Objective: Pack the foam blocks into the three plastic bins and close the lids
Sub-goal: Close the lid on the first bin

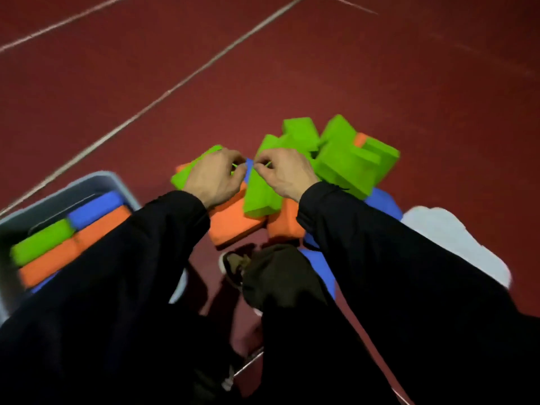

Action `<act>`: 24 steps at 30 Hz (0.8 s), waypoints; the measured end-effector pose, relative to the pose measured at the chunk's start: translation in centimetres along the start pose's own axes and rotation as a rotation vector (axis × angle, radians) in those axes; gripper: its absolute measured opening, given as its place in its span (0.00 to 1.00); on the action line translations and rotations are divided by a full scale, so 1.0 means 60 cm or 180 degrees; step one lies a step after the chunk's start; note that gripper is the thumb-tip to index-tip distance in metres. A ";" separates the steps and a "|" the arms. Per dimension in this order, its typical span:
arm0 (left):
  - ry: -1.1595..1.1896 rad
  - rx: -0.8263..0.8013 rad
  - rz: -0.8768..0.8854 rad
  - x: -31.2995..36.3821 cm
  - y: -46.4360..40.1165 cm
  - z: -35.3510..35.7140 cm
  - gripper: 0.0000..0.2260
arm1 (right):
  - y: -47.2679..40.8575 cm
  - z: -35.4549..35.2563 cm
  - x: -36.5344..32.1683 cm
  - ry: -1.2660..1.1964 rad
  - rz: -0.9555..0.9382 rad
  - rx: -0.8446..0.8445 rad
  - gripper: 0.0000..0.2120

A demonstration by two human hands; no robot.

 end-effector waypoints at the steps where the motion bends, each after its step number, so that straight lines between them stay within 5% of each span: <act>1: 0.0052 -0.0089 0.0173 0.044 -0.012 0.032 0.16 | 0.018 -0.021 0.053 -0.0005 0.0183 0.0089 0.13; 4: 0.0204 -0.0446 0.0606 0.183 -0.035 0.133 0.22 | 0.086 -0.073 0.218 -0.0042 0.0736 0.0302 0.13; 13: 0.0228 -0.1484 0.1265 0.520 -0.028 0.457 0.19 | 0.334 -0.083 0.650 -0.0277 0.2451 0.0517 0.11; 20: -0.0373 -0.2300 0.1198 0.570 0.057 0.657 0.20 | 0.544 0.053 0.800 -0.0656 0.3716 0.0460 0.17; 24: -0.0606 -0.2655 0.1563 0.552 0.136 0.714 0.25 | 0.609 0.166 0.826 -0.0747 0.3950 -0.0145 0.25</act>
Point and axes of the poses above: each hand's wrist, its own y-axis away from the middle knuckle, its own z-axis out of the palm, x = y × z, the point moved 10 cm from there along -y, towards the middle knuckle, and after that the axes turned 10 degrees about x, right-handed, at the moved point
